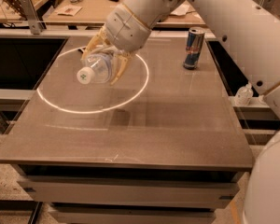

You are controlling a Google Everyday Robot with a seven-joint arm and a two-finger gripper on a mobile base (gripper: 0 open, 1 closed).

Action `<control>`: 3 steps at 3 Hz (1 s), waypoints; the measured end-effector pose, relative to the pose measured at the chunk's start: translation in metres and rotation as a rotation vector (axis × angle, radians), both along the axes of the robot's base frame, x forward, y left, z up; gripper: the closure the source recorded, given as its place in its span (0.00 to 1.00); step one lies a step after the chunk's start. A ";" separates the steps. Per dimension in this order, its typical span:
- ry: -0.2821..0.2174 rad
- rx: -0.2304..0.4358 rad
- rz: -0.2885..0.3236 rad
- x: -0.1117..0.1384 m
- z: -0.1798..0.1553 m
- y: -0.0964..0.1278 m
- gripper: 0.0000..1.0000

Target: Knock blue plastic bottle over

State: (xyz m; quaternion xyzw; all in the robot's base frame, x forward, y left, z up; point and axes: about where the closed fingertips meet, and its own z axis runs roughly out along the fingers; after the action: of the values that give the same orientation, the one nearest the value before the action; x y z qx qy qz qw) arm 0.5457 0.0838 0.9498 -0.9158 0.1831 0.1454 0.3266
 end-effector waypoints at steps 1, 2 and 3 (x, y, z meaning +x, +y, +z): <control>-0.065 0.006 -0.051 0.004 -0.009 -0.010 1.00; -0.193 -0.014 -0.043 0.008 -0.028 -0.017 1.00; -0.265 -0.047 0.024 0.016 -0.041 -0.021 1.00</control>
Offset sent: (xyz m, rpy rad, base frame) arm 0.0134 -0.0279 -0.0454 -0.0343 -0.3824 0.0041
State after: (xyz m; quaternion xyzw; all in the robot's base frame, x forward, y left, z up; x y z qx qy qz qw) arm 0.5617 0.0630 0.9086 -0.9365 0.1308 0.0225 0.3246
